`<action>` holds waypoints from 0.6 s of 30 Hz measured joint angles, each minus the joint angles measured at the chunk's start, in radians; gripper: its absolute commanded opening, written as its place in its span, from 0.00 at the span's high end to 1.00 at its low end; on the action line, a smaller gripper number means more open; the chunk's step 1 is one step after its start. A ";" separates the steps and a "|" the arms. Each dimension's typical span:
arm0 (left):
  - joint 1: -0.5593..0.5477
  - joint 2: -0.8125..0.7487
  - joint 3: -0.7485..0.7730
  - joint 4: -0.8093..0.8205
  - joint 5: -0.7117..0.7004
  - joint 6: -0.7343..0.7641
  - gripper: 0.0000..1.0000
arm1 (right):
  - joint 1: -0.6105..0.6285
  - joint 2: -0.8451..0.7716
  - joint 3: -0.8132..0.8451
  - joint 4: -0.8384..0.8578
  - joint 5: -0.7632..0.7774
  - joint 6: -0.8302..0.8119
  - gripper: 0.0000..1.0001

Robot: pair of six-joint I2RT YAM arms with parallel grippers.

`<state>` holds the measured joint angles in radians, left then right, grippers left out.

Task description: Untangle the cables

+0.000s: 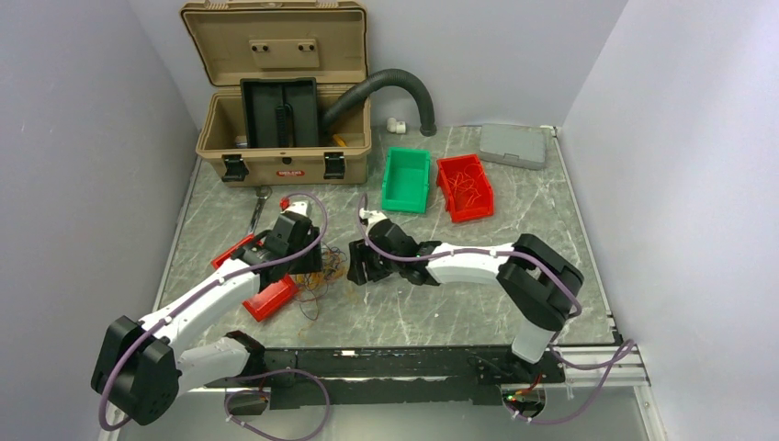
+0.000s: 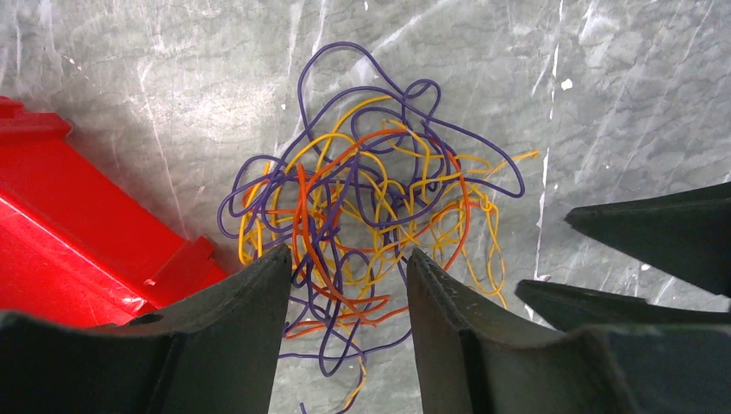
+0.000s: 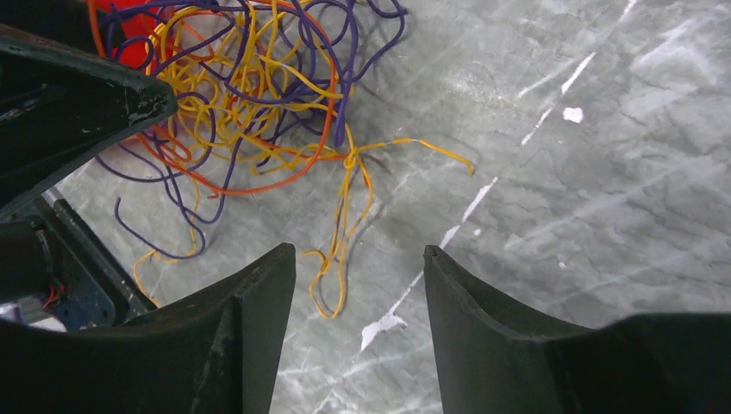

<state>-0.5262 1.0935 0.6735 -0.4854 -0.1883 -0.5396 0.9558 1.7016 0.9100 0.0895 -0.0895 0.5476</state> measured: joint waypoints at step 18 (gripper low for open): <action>0.024 0.000 -0.047 0.055 0.016 -0.004 0.63 | 0.097 0.150 0.059 0.067 0.131 0.086 1.00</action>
<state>-0.5022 1.0939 0.6266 -0.4301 -0.1726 -0.5438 1.0527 1.8515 0.9688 0.1566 0.0414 0.6334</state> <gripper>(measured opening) 0.457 0.172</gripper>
